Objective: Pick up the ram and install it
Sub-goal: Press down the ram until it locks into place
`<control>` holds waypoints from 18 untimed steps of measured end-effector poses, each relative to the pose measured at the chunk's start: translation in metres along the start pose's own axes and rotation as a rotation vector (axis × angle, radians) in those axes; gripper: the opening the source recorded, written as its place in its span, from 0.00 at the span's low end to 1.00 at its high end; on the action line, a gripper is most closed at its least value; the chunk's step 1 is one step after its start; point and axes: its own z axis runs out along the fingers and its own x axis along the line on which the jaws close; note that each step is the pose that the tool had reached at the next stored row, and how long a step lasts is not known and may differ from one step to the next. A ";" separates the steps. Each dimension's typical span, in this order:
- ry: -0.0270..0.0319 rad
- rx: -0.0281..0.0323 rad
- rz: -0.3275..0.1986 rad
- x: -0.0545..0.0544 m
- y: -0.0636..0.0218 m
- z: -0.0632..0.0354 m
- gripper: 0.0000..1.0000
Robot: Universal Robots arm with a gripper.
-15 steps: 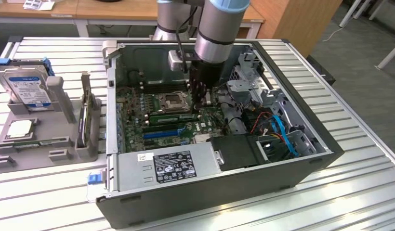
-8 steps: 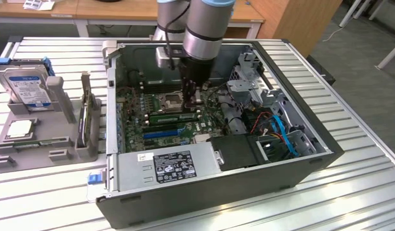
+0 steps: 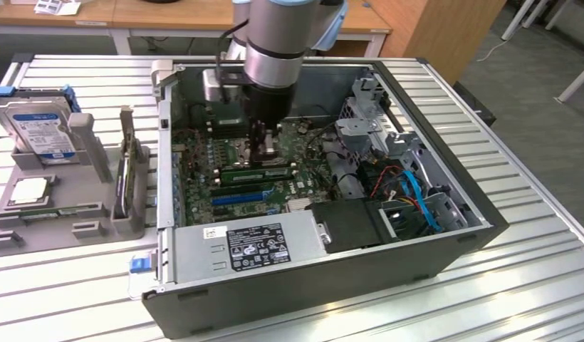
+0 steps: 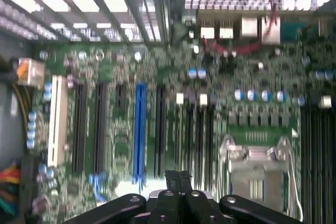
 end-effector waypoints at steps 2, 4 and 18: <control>0.0041 0.0004 0.000 0.000 0.0090 0.0007 0.11; 0.0085 0.0004 0.001 0.000 0.0180 0.0014 0.11; 0.0150 0.0000 0.000 0.000 0.0279 0.0186 0.11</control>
